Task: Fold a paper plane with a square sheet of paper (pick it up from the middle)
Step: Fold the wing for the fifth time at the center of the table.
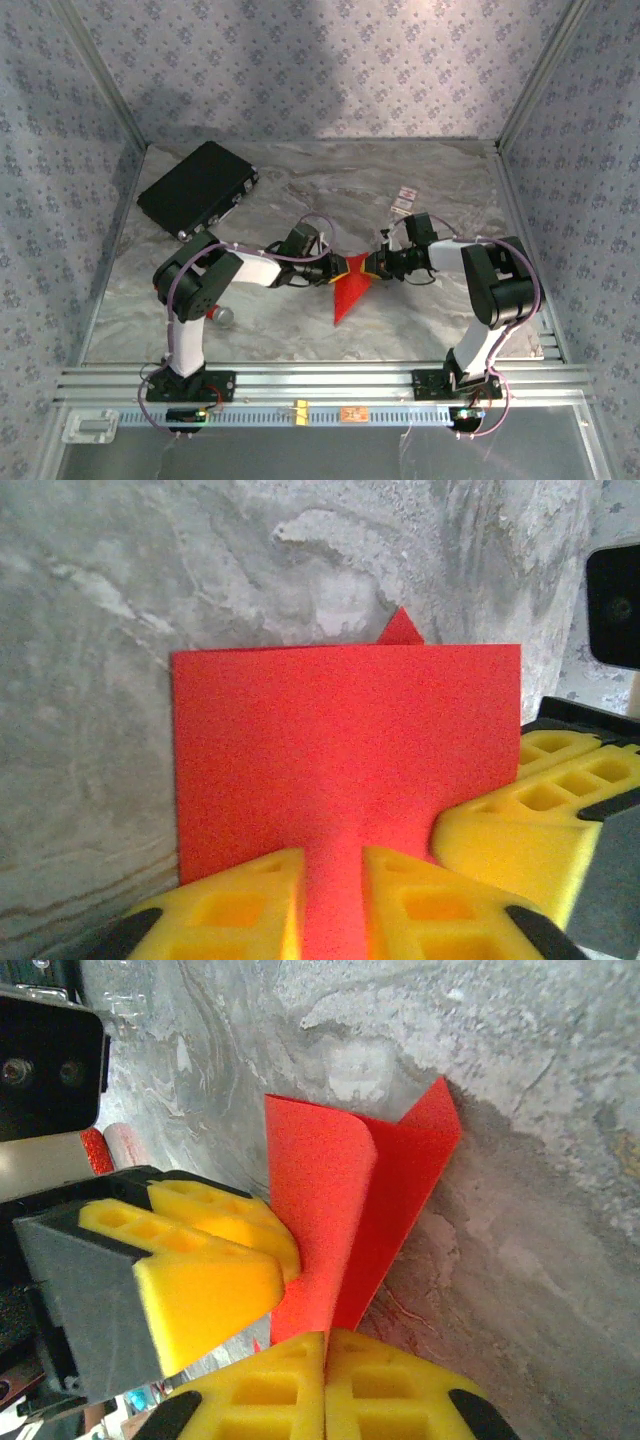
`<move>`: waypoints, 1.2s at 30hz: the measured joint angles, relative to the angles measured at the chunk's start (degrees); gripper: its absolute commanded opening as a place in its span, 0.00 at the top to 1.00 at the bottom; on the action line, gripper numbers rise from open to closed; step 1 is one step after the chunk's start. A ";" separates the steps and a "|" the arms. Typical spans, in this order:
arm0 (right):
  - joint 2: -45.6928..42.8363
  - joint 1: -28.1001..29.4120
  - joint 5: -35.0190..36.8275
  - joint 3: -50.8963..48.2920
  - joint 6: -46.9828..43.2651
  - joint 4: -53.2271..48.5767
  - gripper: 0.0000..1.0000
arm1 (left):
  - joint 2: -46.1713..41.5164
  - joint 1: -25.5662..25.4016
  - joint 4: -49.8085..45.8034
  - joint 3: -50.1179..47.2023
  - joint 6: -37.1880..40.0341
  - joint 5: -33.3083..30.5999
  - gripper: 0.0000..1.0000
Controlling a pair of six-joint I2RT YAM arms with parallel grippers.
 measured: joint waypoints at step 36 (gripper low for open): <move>-16.24 2.45 18.51 -11.02 30.95 9.64 0.96 | -4.52 -27.76 -42.25 16.76 39.04 -45.18 0.47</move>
